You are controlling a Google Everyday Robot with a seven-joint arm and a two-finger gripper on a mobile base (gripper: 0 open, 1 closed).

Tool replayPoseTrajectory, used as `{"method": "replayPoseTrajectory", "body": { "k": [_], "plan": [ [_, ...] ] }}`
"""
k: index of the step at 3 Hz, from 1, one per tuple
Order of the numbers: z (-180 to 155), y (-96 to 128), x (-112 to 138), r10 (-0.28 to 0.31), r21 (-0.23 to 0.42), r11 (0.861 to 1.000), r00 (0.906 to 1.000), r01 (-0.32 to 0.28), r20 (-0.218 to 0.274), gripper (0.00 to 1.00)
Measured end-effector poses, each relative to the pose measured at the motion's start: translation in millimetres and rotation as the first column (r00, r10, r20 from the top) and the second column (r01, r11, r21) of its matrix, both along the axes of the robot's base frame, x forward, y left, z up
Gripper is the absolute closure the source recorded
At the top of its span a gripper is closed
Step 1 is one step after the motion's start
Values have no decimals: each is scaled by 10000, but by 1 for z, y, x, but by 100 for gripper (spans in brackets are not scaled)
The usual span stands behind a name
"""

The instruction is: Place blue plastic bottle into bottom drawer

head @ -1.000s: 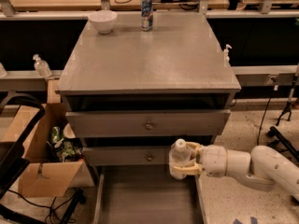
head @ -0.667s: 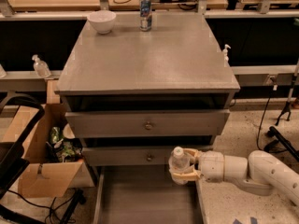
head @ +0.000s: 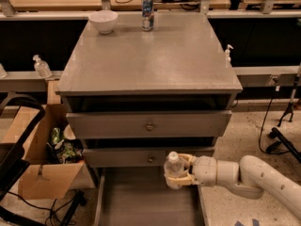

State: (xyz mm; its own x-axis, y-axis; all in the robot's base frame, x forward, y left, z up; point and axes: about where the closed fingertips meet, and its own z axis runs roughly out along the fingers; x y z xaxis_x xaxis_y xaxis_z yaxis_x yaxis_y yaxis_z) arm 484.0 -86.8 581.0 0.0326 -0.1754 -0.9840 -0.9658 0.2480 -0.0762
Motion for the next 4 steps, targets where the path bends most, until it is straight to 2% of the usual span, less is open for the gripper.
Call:
{"method": "replayPoseTrajectory", "body": {
  "k": [2, 4],
  "plan": [
    [-167, 65, 43, 650, 1252, 9903, 9974, -607, -301, 100],
    [-265, 103, 57, 1498, 1190, 9826, 9873, -1428, -525, 100]
  ]
}}
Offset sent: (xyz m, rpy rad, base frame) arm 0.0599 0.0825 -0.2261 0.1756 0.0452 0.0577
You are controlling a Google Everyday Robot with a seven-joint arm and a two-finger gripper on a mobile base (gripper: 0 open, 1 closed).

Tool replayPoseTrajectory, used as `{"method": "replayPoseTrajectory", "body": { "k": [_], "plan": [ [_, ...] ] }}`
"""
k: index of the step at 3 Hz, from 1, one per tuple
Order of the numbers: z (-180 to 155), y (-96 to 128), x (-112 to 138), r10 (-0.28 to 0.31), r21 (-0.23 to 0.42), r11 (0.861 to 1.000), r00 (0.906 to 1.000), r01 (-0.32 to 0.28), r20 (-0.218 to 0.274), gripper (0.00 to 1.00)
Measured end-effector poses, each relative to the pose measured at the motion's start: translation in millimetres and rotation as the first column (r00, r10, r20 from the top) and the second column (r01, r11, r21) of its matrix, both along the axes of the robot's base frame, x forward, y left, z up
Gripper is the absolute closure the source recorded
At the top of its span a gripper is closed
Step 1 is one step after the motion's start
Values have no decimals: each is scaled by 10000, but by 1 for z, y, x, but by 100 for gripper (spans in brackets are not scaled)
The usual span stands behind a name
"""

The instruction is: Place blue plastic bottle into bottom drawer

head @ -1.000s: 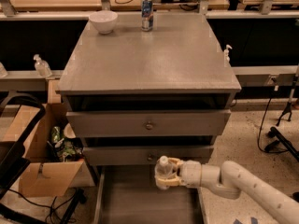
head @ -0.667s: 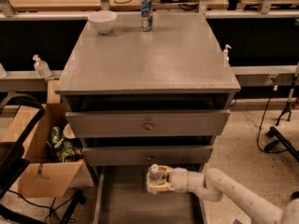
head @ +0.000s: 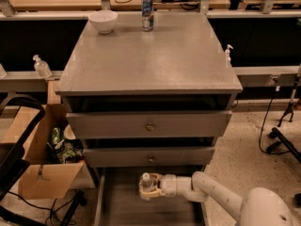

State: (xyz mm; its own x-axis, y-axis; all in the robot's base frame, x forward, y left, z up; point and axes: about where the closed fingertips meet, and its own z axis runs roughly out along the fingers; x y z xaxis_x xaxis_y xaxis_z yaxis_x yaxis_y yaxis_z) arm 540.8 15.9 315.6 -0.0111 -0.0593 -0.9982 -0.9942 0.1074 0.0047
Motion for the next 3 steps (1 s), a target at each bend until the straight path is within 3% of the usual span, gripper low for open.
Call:
{"method": "replayPoseTrajectory", "body": {
  "k": [1, 2, 3],
  "plan": [
    [-40, 16, -4, 143, -139, 9998, 9993, -147, -341, 100],
    [-84, 26, -21, -144, -124, 9998, 9941, 132, -1077, 100],
    [-105, 28, -34, -389, -107, 9992, 9872, 377, -1548, 100]
  ]
}}
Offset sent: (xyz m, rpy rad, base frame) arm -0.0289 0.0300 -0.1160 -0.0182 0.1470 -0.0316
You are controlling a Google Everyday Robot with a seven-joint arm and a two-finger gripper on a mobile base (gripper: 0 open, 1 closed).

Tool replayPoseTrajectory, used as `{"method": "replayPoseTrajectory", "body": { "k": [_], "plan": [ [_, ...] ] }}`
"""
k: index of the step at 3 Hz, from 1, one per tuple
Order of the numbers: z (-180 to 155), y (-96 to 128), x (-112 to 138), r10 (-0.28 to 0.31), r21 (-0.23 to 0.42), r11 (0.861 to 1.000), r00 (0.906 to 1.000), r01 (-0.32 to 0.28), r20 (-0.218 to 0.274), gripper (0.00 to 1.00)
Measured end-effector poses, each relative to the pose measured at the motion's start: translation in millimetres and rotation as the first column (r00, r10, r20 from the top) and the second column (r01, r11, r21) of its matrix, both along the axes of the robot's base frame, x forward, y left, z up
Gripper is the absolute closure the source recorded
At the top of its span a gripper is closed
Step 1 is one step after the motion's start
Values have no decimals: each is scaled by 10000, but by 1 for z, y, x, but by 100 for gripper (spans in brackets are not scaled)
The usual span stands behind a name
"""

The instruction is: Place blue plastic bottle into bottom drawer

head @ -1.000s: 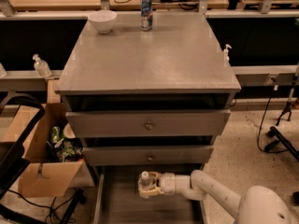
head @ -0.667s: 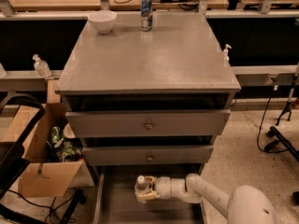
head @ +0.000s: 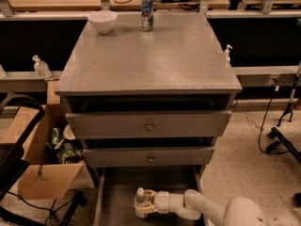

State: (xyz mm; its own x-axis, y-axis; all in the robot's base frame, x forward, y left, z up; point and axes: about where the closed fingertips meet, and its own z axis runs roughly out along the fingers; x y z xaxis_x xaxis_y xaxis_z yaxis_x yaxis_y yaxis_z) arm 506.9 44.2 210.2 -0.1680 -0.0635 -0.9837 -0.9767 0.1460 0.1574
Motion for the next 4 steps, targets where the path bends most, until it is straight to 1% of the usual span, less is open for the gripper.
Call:
{"method": "replayPoseTrajectory", "body": {
  "k": [1, 2, 3, 4],
  "plan": [
    [1, 2, -1, 35, 23, 10000, 10000, -35, 1, 81],
    [1, 4, -1, 64, 45, 10000, 10000, -64, -11, 58],
    [1, 7, -2, 105, 77, 9999, 9999, -105, -27, 27],
    [1, 9, -3, 128, 95, 9999, 9999, -128, -36, 4]
  ]
}}
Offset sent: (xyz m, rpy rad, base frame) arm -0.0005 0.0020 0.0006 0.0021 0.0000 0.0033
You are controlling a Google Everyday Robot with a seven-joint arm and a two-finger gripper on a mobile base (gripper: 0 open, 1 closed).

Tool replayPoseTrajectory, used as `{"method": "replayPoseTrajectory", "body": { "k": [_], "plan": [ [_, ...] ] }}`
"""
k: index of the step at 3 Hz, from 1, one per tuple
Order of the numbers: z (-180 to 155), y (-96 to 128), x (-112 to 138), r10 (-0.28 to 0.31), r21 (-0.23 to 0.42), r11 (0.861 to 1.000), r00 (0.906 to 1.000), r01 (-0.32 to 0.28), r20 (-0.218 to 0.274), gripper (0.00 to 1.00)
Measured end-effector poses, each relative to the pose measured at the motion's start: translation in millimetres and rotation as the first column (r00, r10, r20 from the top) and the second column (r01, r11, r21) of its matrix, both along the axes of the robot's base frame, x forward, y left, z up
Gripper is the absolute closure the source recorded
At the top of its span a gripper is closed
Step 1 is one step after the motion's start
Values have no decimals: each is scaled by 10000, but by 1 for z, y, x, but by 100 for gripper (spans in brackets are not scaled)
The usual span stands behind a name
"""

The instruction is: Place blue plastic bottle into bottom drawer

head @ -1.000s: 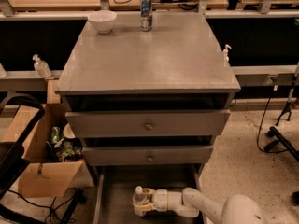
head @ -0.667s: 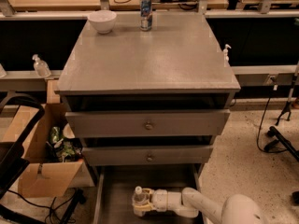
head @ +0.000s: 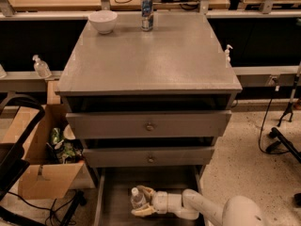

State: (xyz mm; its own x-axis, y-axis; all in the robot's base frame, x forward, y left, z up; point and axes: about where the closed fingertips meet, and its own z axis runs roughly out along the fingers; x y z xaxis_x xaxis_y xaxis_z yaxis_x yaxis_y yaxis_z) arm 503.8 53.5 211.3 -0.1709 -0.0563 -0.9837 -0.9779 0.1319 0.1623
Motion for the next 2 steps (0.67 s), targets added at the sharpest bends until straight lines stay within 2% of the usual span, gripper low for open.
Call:
{"method": "replayPoseTrajectory", "body": {
  "k": [1, 2],
  "plan": [
    [0, 1, 0, 15, 12, 10000, 10000, -15, -6, 0],
    [0, 1, 0, 16, 12, 10000, 10000, -16, -6, 0]
  ]
}}
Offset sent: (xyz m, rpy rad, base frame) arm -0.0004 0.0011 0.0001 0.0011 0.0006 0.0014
